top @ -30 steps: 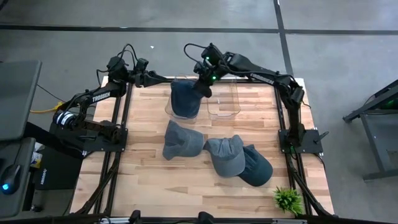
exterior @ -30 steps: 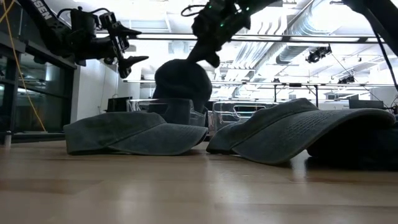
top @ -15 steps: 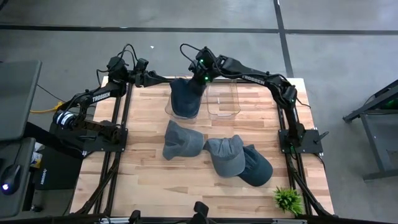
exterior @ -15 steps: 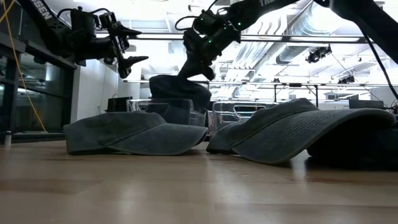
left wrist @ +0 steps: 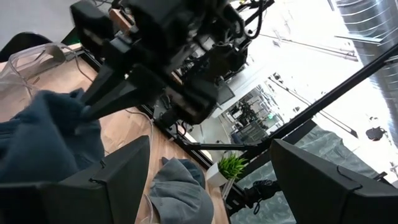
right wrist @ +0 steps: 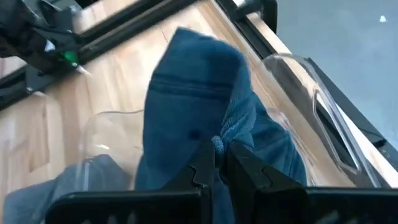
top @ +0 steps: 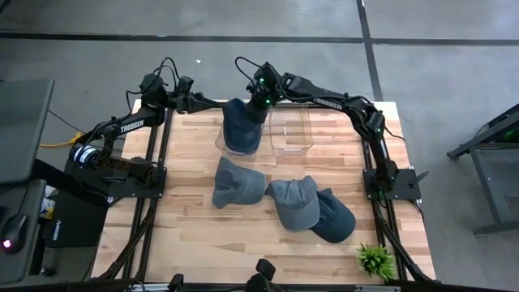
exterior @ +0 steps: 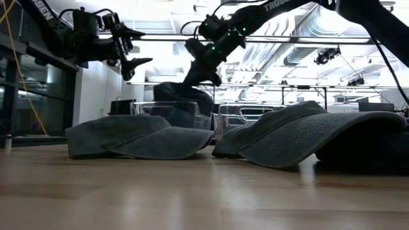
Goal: Pick & Place hat
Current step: Put the left blue cap into the left transparent bin, then put the blue cap into the left transparent bin
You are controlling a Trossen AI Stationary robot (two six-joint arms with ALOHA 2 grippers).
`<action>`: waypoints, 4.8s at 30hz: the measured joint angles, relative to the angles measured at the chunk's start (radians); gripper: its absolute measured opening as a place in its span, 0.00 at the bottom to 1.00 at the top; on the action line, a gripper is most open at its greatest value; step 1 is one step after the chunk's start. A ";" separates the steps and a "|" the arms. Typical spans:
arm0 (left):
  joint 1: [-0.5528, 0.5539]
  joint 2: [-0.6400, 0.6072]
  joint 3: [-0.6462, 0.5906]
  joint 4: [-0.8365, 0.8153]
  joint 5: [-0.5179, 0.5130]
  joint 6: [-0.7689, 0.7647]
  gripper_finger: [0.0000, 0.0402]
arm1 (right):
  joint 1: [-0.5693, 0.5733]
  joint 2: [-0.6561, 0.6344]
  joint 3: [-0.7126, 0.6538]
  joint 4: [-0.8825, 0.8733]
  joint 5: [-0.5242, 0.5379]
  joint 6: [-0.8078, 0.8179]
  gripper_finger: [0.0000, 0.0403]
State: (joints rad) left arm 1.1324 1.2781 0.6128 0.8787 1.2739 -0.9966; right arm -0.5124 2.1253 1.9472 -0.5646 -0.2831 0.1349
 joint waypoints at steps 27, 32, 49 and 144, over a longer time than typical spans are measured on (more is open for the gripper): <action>0.000 0.001 -0.001 -0.052 0.025 0.023 0.77 | -0.003 -0.086 0.003 0.039 0.035 0.054 0.53; 0.000 0.001 -0.001 -0.052 0.037 0.026 0.77 | 0.003 -0.138 0.003 -0.012 0.021 0.041 0.52; -0.003 -0.010 -0.001 -0.052 0.077 0.019 0.77 | 0.117 -0.371 0.003 -0.266 0.132 -0.047 0.52; -0.946 -0.642 -0.001 -0.948 -0.981 0.364 0.77 | 0.941 -0.869 -1.212 -0.155 0.244 0.957 0.52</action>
State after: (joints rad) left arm 0.1861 0.6357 0.6117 -0.0691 0.2933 -0.6327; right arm 0.4282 1.2560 0.7354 -0.7199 -0.0393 1.0915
